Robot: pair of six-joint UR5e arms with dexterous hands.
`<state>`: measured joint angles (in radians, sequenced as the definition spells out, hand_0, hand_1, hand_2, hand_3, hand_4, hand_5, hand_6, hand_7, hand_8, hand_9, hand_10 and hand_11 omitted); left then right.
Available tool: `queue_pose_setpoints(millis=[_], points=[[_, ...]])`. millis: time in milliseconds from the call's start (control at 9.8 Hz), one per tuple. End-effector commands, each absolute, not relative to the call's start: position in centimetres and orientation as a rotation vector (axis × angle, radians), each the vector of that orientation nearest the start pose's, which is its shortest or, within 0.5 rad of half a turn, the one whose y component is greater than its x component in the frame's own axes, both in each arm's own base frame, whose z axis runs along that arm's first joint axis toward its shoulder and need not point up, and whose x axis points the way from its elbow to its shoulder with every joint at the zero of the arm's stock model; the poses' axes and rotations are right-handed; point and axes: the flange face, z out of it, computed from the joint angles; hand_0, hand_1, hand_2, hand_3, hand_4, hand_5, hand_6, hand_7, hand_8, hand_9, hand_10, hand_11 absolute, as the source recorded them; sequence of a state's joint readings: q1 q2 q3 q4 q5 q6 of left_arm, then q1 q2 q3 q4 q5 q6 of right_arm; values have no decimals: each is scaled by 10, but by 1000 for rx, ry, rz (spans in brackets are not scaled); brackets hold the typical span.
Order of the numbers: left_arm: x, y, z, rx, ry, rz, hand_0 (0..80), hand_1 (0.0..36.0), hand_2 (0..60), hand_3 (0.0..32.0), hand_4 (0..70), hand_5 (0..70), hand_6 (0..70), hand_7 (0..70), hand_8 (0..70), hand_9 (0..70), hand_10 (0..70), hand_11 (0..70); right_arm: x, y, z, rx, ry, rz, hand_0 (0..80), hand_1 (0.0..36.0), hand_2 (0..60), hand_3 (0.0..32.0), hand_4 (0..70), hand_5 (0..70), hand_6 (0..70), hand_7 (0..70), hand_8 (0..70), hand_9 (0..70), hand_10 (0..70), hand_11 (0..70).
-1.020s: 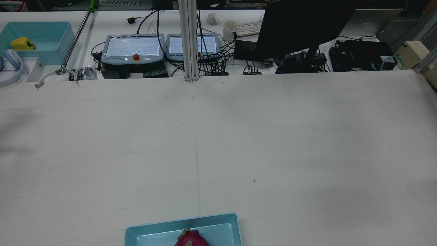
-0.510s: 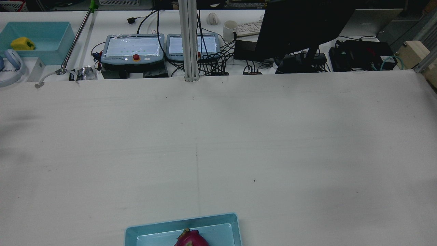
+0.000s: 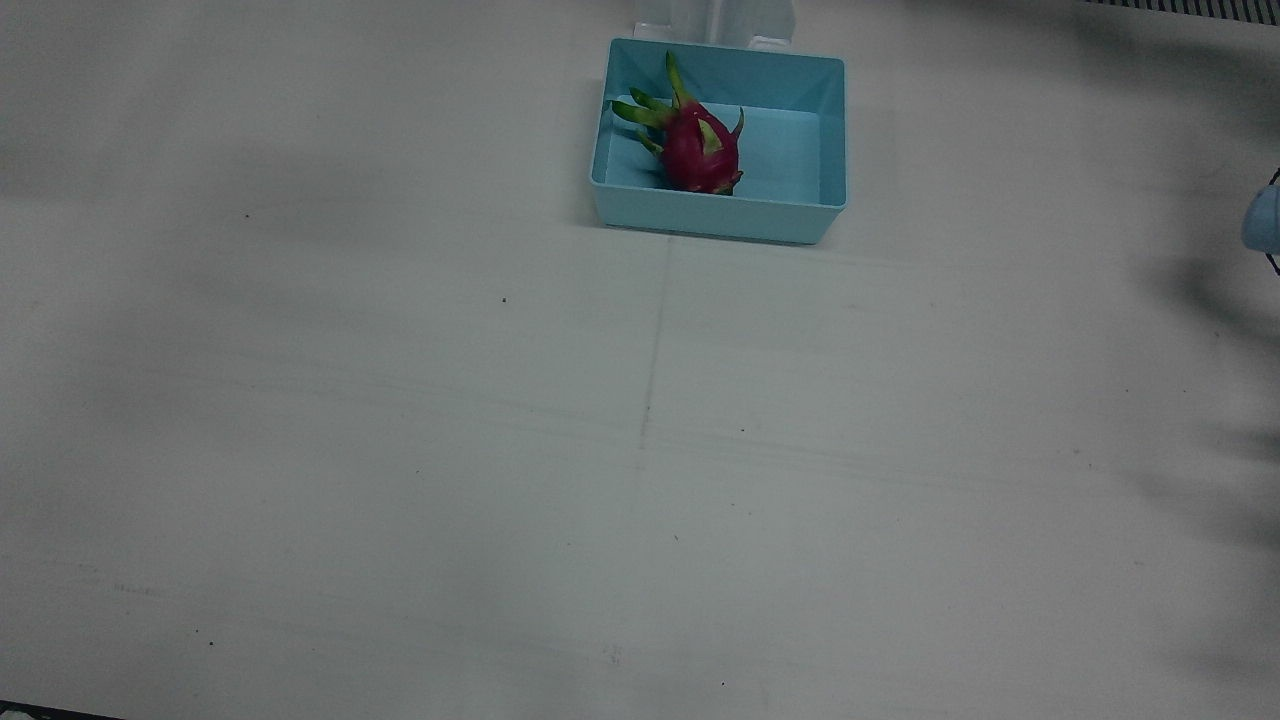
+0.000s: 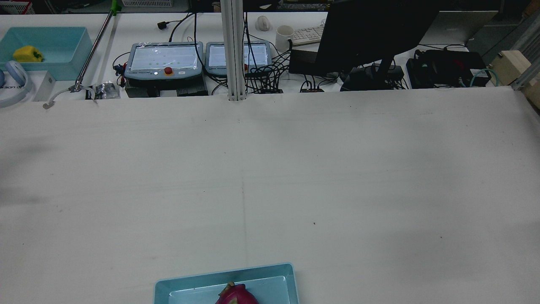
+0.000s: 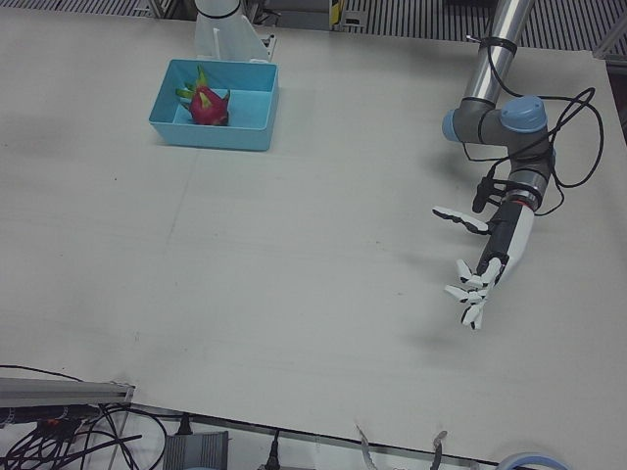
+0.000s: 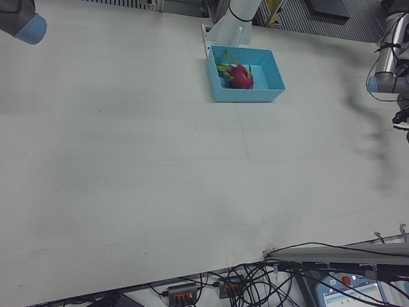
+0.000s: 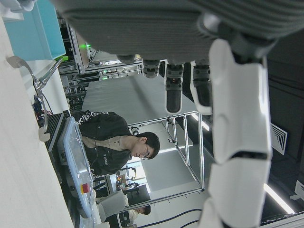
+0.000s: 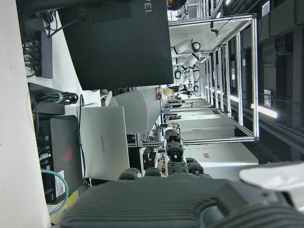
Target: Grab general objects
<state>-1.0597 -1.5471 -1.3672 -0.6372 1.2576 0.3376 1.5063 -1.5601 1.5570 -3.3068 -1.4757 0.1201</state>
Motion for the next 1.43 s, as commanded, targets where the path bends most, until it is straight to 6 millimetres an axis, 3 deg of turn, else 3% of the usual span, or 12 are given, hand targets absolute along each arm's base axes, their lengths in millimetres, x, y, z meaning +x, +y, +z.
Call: queue_pose_setpoints(millis=[0, 816, 918, 1020, 1122, 1327], points=[[101, -515, 728, 52, 2448, -1609, 800, 360, 600, 0, 0, 700, 49, 464, 30, 126, 0, 0, 112, -486, 704, 70, 1962, -2319, 0, 0, 0, 0, 0, 0, 0, 0, 0, 0, 0, 0], [99, -515, 729, 70, 2442, -1610, 800, 360, 600, 0, 0, 700, 36, 504, 37, 142, 0, 0, 112, -486, 703, 70, 1964, -2317, 0, 0, 0, 0, 0, 0, 0, 0, 0, 0, 0, 0], [98, -515, 728, 73, 2447, -1609, 554, 360, 600, 0, 0, 700, 34, 498, 26, 135, 0, 0, 111, -486, 703, 72, 1964, -2318, 0, 0, 0, 0, 0, 0, 0, 0, 0, 0, 0, 0], [93, -505, 736, 77, 2448, -1605, 461, 144, 307, 0, 27, 700, 57, 507, 18, 134, 0, 0, 112, -486, 704, 72, 1961, -2318, 0, 0, 0, 0, 0, 0, 0, 0, 0, 0, 0, 0], [89, -500, 739, 91, 2455, -1618, 457, 0, 0, 0, 109, 700, 83, 525, 22, 141, 0, 0, 112, -486, 704, 70, 1962, -2319, 0, 0, 0, 0, 0, 0, 0, 0, 0, 0, 0, 0], [88, -499, 740, 97, 2455, -1622, 194, 0, 0, 0, 74, 700, 71, 496, 9, 124, 0, 0, 112, -486, 704, 72, 1961, -2318, 0, 0, 0, 0, 0, 0, 0, 0, 0, 0, 0, 0]])
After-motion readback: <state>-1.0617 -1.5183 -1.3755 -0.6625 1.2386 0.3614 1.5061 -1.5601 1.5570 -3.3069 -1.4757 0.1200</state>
